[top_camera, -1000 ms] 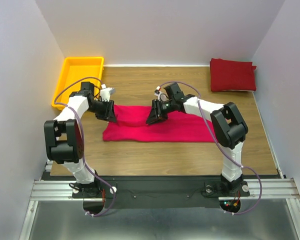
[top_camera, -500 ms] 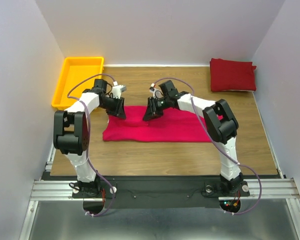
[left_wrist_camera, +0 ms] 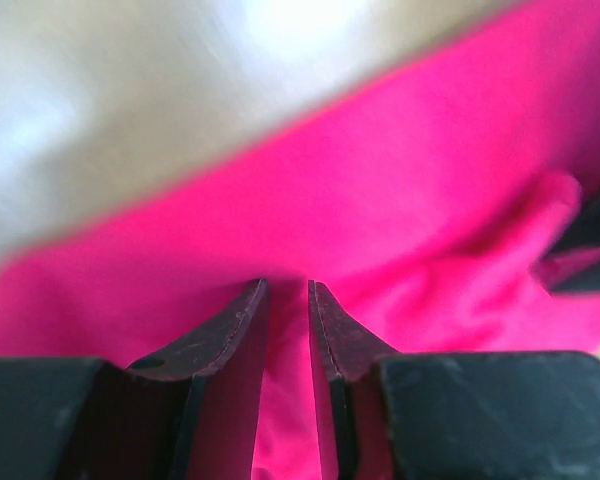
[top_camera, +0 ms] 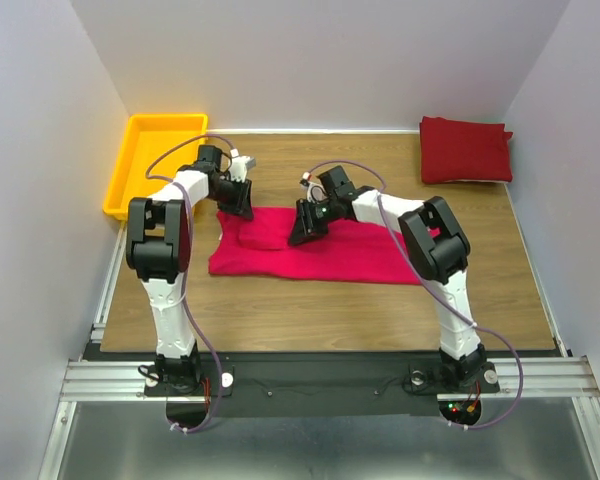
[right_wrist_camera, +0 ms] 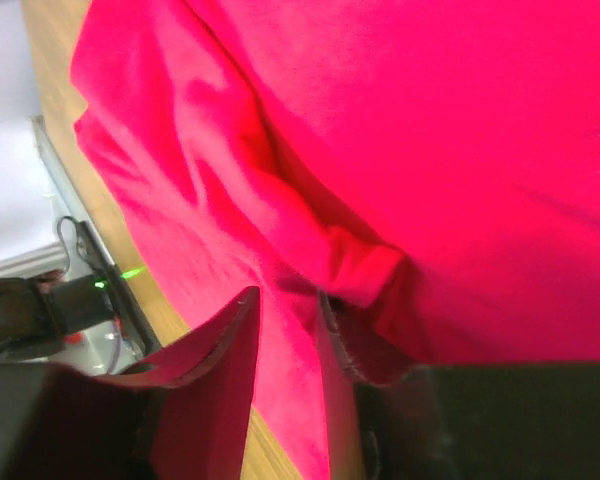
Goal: Fold and stack the t-shirts
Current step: Fold the tshirt
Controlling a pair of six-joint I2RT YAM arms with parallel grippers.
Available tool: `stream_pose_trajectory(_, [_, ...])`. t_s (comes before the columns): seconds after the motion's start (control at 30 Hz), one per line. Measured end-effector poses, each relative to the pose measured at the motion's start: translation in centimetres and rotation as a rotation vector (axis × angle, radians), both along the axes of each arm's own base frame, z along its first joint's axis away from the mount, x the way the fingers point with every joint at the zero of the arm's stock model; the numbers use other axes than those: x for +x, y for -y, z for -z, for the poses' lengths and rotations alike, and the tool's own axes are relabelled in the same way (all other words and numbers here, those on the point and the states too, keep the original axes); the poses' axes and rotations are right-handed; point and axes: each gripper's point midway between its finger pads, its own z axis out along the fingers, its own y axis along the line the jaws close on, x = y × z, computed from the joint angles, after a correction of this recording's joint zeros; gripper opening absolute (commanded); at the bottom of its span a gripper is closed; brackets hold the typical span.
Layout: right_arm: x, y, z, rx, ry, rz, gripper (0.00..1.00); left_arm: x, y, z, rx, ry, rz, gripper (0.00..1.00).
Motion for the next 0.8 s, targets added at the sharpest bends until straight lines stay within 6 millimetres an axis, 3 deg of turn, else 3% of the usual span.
stream_pose_trajectory(0.1, [0.1, 0.4, -1.6, 0.005, 0.038, -0.005, 0.5, 2.3, -0.1, -0.5, 0.014, 0.046, -0.012, 0.42])
stream_pose_trajectory(0.23, [0.8, 3.1, -5.4, 0.018, 0.121, -0.008, 0.5, 3.9, -0.3, -2.6, 0.024, 0.115, -0.018, 0.44])
stream_pose_trajectory(0.33, [2.9, 7.9, -8.7, -0.01, 0.215, 0.038, 0.49, 3.6, -0.3, -5.6, 0.031, 0.172, -0.022, 0.45])
stream_pose_trajectory(0.4, [4.8, 12.5, -9.7, -0.091, 0.313, 0.079, 0.45, 2.4, -0.2, -8.2, 0.041, 0.22, -0.023, 0.44])
stream_pose_trajectory(0.5, [6.2, 19.0, -8.7, -0.272, 0.386, 0.133, 0.42, -1.0, 1.2, -11.3, 0.056, 0.282, -0.006, 0.39])
stream_pose_trajectory(0.57, [5.3, 22.4, -6.4, -0.418, 0.377, 0.124, 0.4, -3.3, 2.4, -11.7, 0.066, 0.287, 0.022, 0.36])
stream_pose_trajectory(0.6, [4.7, 23.2, -5.5, -0.462, 0.363, 0.109, 0.4, -4.1, 2.9, -11.4, 0.07, 0.279, 0.036, 0.35])
stream_pose_trajectory(0.67, [2.7, 24.8, -3.0, -0.573, 0.325, 0.05, 0.39, -5.9, 3.7, -9.6, 0.096, 0.232, 0.068, 0.34])
stream_pose_trajectory(0.8, [-0.1, 27.1, 0.0, -0.72, 0.265, -0.057, 0.38, -7.9, 2.1, -4.7, 0.189, 0.086, 0.061, 0.27])
